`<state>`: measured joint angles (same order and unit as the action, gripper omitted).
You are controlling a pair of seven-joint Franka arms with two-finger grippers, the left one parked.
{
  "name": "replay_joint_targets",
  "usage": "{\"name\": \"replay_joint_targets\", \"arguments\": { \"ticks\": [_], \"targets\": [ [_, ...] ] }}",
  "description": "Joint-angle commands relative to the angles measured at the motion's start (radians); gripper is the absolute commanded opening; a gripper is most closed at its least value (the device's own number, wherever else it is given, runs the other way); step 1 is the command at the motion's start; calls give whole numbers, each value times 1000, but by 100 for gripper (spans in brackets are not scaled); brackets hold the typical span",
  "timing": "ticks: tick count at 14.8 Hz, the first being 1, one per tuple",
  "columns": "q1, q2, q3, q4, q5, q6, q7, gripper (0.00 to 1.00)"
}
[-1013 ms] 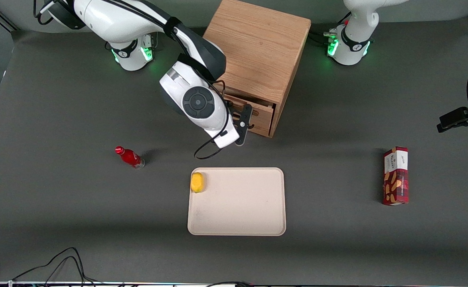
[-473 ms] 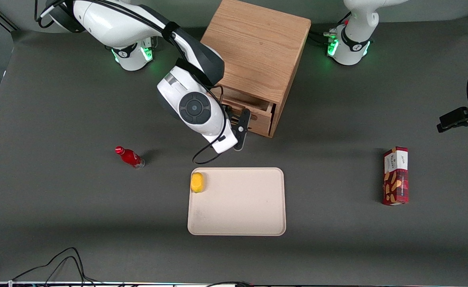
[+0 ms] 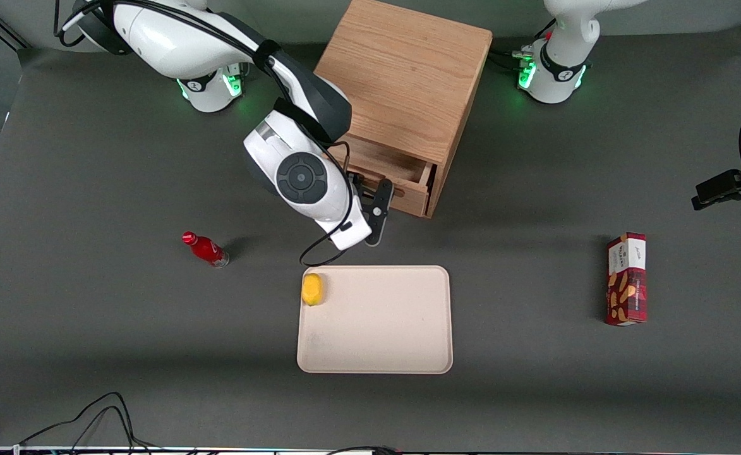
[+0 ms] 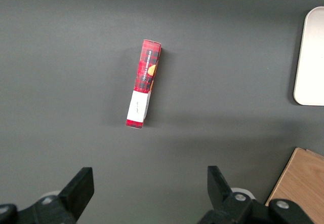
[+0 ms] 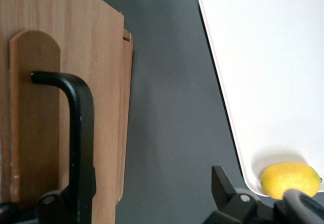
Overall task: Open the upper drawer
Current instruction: 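Pull the upper drawer handle outward from the cabinet with the right gripper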
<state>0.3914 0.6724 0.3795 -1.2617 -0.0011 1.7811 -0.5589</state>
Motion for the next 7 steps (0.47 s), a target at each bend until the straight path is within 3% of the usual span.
{"name": "replay_joint_targets", "arguments": {
  "ticks": [1,7],
  "targets": [
    [7,47,-7,39,-34,12,-35,100],
    [7,59,-31,70,-34,1,-61,100]
  ]
}}
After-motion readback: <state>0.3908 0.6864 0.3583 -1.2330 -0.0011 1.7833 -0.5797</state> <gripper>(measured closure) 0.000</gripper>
